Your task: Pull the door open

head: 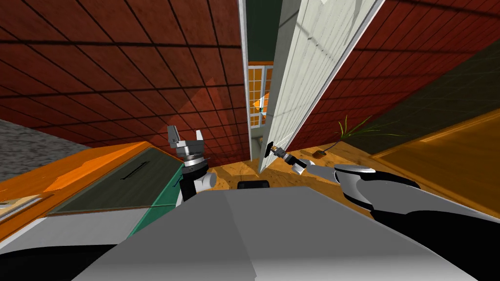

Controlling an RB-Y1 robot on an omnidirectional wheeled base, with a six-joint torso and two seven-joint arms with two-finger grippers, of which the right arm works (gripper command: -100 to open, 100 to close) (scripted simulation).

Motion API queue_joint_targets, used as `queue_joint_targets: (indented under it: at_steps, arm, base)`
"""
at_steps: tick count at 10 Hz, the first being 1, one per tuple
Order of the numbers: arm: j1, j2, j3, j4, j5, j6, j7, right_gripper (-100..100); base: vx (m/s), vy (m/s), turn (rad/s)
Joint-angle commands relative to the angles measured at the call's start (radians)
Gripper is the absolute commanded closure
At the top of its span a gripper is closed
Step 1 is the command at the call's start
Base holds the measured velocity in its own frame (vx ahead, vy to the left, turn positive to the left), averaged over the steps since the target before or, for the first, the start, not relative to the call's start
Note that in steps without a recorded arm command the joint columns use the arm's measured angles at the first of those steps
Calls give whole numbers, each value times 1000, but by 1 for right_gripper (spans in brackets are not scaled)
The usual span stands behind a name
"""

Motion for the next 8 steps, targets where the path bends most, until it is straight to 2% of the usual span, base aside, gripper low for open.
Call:
queue_joint_targets:
  at_steps: [1, 7, 8]
  arm:
    - [-3, -4, 9, 12, 9, -21, -15, 100]
    - [-10, -18, 48, 53, 47, -95, -72, 100]
    - [-8, -16, 45, 44, 43, -82, -63, 100]
  base:
    - [-157, -178, 135]
    - [-154, -182, 143]
    - [-79, -94, 39]
